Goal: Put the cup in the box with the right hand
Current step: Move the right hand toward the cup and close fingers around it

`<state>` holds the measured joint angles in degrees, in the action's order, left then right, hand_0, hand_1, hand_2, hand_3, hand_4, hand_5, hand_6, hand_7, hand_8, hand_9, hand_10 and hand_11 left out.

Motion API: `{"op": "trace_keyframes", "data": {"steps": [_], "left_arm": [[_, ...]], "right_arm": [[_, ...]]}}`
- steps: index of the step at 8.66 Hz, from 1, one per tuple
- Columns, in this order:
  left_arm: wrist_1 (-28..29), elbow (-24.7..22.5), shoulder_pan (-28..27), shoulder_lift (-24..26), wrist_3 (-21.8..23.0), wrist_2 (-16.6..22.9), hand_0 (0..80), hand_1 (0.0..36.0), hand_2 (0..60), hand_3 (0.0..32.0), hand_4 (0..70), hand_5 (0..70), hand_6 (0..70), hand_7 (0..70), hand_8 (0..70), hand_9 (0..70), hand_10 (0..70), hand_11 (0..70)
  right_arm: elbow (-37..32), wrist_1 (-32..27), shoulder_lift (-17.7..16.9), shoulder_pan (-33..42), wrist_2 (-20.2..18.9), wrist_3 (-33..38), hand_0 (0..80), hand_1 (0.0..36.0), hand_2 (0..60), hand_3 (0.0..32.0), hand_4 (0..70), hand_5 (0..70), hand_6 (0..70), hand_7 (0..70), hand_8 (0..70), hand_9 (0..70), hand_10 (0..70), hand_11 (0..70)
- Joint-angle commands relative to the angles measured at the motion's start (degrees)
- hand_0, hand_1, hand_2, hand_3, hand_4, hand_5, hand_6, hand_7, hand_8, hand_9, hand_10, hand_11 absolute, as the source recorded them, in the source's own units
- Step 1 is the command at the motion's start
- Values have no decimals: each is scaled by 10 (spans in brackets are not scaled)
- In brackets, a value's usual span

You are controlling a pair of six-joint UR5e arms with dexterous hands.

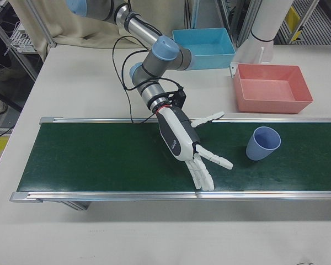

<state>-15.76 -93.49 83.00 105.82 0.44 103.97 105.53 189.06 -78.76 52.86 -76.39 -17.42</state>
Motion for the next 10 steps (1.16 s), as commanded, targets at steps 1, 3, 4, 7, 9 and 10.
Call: {"op": "trace_keyframes", "data": {"steps": [1,3,4,7,9,10], "left_arm": [[-1,0,1,0,0,0,0,0,0,0,0,0,0,0,0,0,0,0],[-1,0,1,0,0,0,0,0,0,0,0,0,0,0,0,0,0,0],[-1,1,0,0,0,0,0,0,0,0,0,0,0,0,0,0,0,0],[-1,1,1,0,0,0,0,0,0,0,0,0,0,0,0,0,0,0],[-1,0,0,0,-1,0,0,0,0,0,0,0,0,0,0,0,0,0],[-1,0,1,0,0,0,0,0,0,0,0,0,0,0,0,0,0,0]], "right_arm": [[0,7,1,-12,9,2,563,162,20,0,21,59,11,0,0,0,0,0],[0,8,2,-14,9,2,532,215,59,0,5,58,15,0,0,0,0,0],[0,9,5,-16,10,2,540,215,37,0,5,60,16,0,0,0,0,0],[0,14,6,-20,10,1,555,223,50,0,12,62,17,0,0,0,0,0],[0,14,6,-20,10,1,553,231,48,0,6,63,16,0,0,0,0,0],[0,14,6,-20,10,1,556,227,61,0,13,64,16,0,0,0,0,0]]}}
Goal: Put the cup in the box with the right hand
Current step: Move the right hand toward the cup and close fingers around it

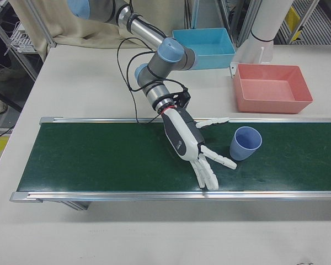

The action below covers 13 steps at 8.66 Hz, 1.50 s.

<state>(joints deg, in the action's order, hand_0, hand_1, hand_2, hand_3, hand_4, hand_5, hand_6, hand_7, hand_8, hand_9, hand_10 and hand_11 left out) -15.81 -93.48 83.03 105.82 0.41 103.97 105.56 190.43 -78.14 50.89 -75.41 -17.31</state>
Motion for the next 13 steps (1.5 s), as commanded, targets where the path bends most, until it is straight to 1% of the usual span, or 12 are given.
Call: {"op": "trace_keyframes", "data": {"steps": [1,2,3,4,5,6,7,9,11,12,13], "left_arm": [[0,0,-1,0,0,0,0,0,0,0,0,0,0,0,0,0,0,0],[0,0,-1,0,0,0,0,0,0,0,0,0,0,0,0,0,0,0],[0,0,0,0,0,0,0,0,0,0,0,0,0,0,0,0,0,0],[0,0,-1,0,0,0,0,0,0,0,0,0,0,0,0,0,0,0],[0,0,-1,0,0,0,0,0,0,0,0,0,0,0,0,0,0,0],[0,0,-1,0,0,0,0,0,0,0,0,0,0,0,0,0,0,0],[1,0,0,0,0,0,0,0,0,0,0,0,0,0,0,0,0,0],[0,0,0,0,0,0,0,0,0,0,0,0,0,0,0,0,0,0],[1,1,-1,0,0,0,0,0,0,0,0,0,0,0,0,0,0,0],[1,1,-1,0,0,0,0,0,0,0,0,0,0,0,0,0,0,0],[1,1,0,0,0,0,0,0,0,0,0,0,0,0,0,0,0,0]], "right_arm": [[0,1,0,-1,0,0,555,229,36,0,6,64,16,0,0,0,0,0],[0,1,0,-2,0,0,548,245,60,0,0,64,17,0,0,0,0,0],[-1,1,0,-3,0,0,569,216,37,0,19,65,17,0,0,0,0,0],[0,0,0,-3,0,0,551,244,49,0,0,65,18,0,0,0,0,0],[0,0,0,-4,0,0,578,206,23,0,39,65,17,0,0,0,0,0],[0,0,0,-6,0,0,562,233,36,0,6,65,17,0,0,0,0,0],[0,0,0,-7,0,0,582,197,24,0,32,65,16,0,0,0,0,0],[1,0,0,-7,0,0,601,172,12,0,49,65,16,0,0,0,0,0],[3,0,0,-8,-1,0,604,206,22,0,39,72,18,0,0,0,0,0],[2,0,-1,-8,-1,0,623,227,41,0,46,78,22,0,0,2,0,0],[1,0,-2,-8,-1,1,598,334,355,0,17,90,28,2,0,9,0,3]]}}
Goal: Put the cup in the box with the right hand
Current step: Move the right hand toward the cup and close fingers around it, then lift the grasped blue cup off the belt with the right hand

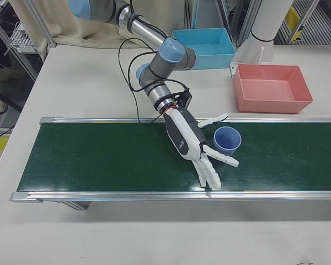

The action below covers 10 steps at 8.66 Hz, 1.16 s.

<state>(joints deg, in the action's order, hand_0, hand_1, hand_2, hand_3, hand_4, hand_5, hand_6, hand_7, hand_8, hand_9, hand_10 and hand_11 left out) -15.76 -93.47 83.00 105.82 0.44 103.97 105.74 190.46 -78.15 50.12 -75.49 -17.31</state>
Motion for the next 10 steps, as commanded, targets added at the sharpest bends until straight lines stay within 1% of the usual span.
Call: {"op": "trace_keyframes", "data": {"steps": [1,3,4,5,7,8,9,10], "left_arm": [[0,0,0,0,0,0,0,0,0,0,0,0,0,0,0,0,0,0],[0,0,1,0,0,0,0,0,0,0,0,0,0,0,0,0,0,0],[-1,0,0,0,0,0,0,0,0,0,0,0,0,0,0,0,0,0],[-1,0,0,0,0,0,0,0,0,0,0,0,0,0,0,0,0,0],[0,0,1,0,0,0,0,0,0,0,0,0,0,0,0,0,0,0],[0,0,0,0,0,0,0,0,0,0,0,0,0,0,0,0,0,0],[0,0,0,0,0,0,0,0,0,0,0,0,0,0,0,0,0,0],[0,0,1,0,0,0,0,0,0,0,0,0,0,0,0,0,0,0]], "right_arm": [[1,1,-2,2,1,2,576,357,600,0,6,102,35,20,1,15,0,16],[-2,2,-1,-4,5,4,575,360,600,0,0,122,48,55,14,31,2,42],[0,2,0,-5,12,5,674,360,600,0,8,165,106,274,99,170,59,139],[6,2,0,-5,13,7,662,360,600,0,122,183,192,628,284,465,169,293],[45,31,0,-4,17,12,650,360,600,0,163,186,217,700,332,533,202,337],[65,38,0,-1,24,14,753,360,600,0,289,220,330,700,523,700,375,565],[86,40,0,0,26,14,800,360,600,0,273,242,367,700,586,700,431,644],[110,55,5,-1,30,14,800,360,600,0,261,245,370,700,601,700,434,648]]}}
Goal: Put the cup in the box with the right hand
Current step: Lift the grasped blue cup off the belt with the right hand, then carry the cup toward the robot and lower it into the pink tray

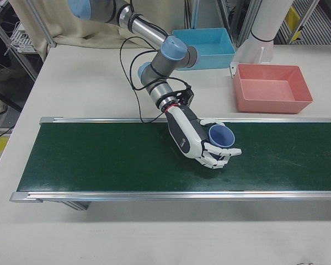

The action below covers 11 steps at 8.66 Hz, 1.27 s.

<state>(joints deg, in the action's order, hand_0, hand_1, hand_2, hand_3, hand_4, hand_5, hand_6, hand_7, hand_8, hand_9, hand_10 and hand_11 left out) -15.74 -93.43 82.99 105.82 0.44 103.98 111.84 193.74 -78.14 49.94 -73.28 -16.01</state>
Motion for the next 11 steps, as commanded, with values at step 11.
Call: {"op": "trace_keyframes", "data": {"steps": [11], "left_arm": [[0,0,1,0,0,0,0,0,0,0,0,0,0,0,0,0,0,0]], "right_arm": [[180,95,30,-338,36,-228,800,360,600,0,275,248,369,700,612,700,453,676]]}}
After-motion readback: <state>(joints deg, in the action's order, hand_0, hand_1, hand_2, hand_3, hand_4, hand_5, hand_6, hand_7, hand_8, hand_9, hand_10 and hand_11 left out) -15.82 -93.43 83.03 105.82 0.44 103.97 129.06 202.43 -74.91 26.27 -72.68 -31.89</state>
